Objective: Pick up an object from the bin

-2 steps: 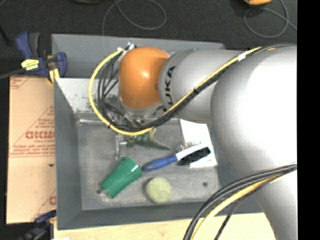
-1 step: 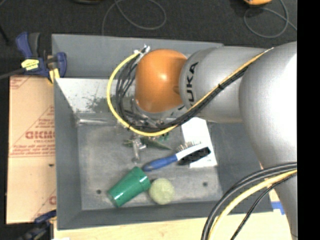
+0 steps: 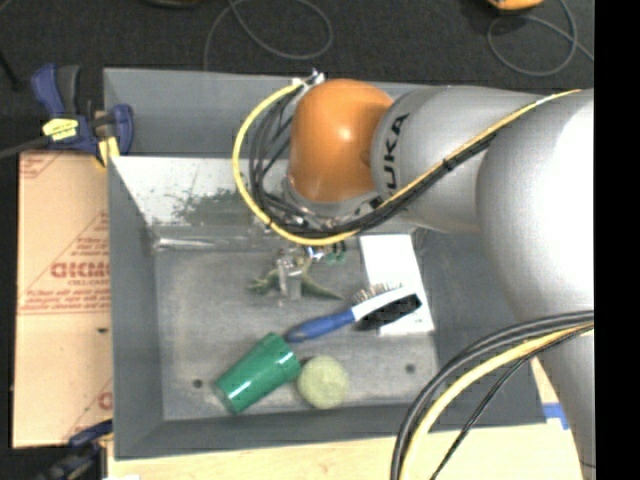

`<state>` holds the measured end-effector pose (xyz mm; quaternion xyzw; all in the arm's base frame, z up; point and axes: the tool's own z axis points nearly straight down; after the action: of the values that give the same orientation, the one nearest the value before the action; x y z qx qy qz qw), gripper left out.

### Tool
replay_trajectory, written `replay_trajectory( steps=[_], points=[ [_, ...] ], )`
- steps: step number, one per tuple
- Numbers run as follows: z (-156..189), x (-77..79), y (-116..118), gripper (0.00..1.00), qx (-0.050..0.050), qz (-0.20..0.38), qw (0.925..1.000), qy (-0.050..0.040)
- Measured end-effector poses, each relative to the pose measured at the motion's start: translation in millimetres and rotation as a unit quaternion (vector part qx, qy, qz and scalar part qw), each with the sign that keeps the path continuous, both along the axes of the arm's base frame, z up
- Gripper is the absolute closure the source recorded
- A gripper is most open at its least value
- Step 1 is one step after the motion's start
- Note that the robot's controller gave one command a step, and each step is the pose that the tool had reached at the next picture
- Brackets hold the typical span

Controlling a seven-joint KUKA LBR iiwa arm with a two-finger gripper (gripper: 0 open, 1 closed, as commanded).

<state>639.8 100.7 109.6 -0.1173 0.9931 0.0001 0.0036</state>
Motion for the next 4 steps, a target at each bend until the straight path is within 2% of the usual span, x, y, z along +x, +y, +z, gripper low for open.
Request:
replay_trajectory(
  steps=[1, 2, 4],
  points=[
    [-35, 7.6, -46, 0.0, -0.001, 0.149, 0.9888, 0.0015],
    [-44, 8.9, -61, 1.0, 0.0, 0.078, 0.997, 0.0016],
    [-41, 9.1, -58, 1.0, 0.0, 0.062, 0.9981, 0.001]
  ],
)
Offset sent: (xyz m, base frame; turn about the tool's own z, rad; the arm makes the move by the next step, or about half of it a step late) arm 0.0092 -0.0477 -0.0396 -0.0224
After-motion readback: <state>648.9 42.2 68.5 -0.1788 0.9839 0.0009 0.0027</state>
